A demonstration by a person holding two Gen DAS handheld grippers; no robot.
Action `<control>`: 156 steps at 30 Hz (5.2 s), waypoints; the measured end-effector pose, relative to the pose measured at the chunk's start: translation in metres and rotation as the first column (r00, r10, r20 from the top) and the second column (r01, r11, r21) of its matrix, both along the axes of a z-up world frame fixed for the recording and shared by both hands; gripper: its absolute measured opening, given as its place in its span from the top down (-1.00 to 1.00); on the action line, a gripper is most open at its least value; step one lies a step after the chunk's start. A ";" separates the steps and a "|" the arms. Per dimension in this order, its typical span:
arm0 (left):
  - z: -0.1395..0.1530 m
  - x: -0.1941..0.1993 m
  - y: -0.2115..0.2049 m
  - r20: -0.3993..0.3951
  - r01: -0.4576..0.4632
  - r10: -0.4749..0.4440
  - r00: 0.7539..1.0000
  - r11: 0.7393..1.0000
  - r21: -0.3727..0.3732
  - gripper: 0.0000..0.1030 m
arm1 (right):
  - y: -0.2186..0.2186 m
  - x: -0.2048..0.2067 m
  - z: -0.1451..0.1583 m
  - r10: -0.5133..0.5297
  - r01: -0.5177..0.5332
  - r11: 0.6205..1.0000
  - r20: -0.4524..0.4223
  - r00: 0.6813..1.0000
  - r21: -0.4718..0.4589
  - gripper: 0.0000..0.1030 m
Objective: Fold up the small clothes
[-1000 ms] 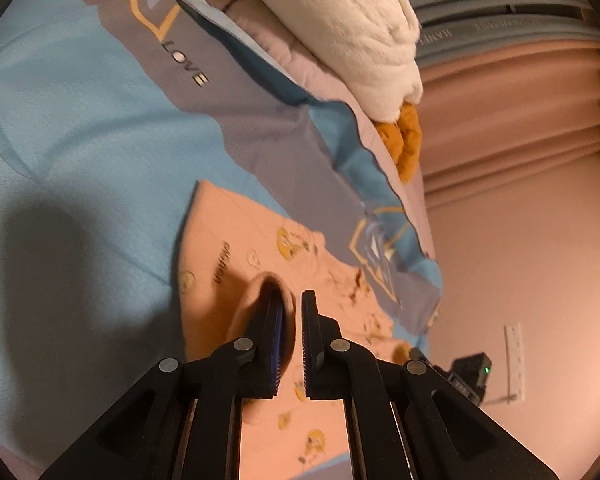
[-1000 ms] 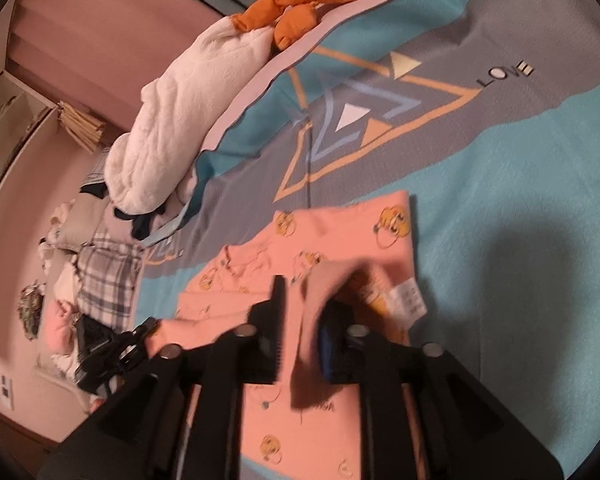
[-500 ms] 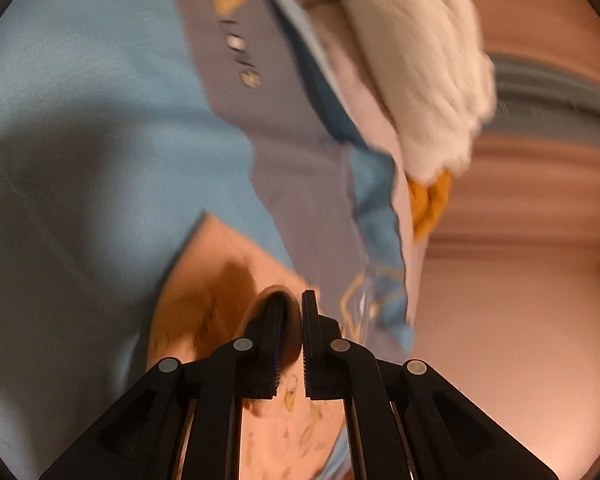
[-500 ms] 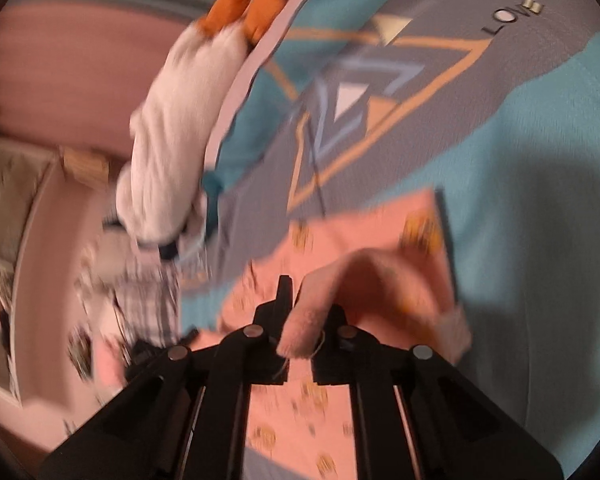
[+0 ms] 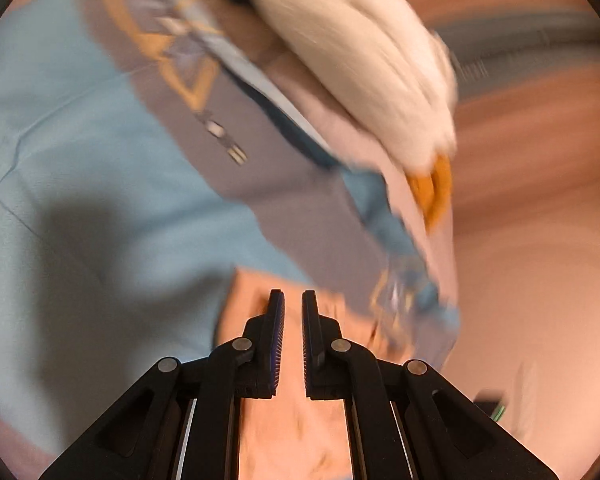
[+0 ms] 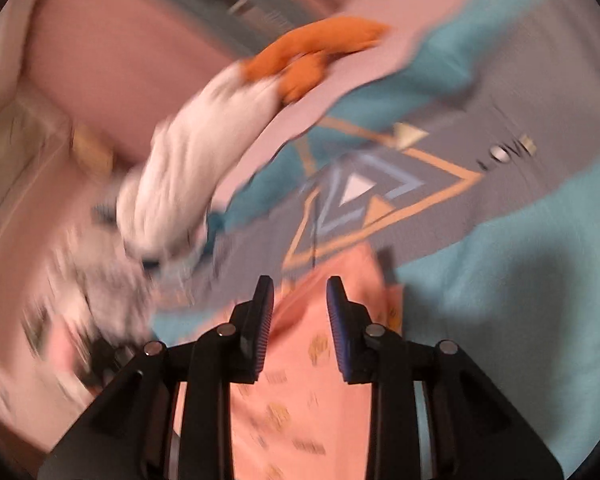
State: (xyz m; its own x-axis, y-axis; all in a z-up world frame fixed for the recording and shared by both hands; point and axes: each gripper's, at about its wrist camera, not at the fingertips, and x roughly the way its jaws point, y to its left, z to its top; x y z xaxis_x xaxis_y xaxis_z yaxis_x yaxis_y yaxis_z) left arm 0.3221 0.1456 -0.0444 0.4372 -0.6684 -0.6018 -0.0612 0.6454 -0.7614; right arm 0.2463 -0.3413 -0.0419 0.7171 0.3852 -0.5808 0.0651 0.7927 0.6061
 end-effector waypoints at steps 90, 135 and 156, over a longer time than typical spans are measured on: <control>-0.061 -0.044 -0.029 0.002 0.126 -0.127 0.992 0.987 0.104 0.28 | 0.204 -0.016 -0.063 0.338 -0.405 0.801 -0.225 0.914 -0.441 0.57; -0.014 -0.049 -0.266 0.019 0.439 -0.487 0.873 0.802 0.405 0.77 | 0.057 -0.013 -0.083 0.026 0.048 0.886 -0.152 0.988 0.462 -0.29; -0.002 -0.092 -0.160 0.025 0.387 -0.415 0.909 0.866 0.317 0.71 | 0.065 0.011 -0.085 -0.020 0.097 0.967 -0.307 0.952 0.237 0.50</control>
State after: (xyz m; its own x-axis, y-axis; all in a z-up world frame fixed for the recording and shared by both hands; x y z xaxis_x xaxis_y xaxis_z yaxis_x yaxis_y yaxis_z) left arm 0.2306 -0.0144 -0.0463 0.2313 -0.5924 -0.7718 0.3108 0.7967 -0.5184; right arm 0.2571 -0.2765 -0.1269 0.5505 0.5059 -0.6641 0.3155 0.6104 0.7266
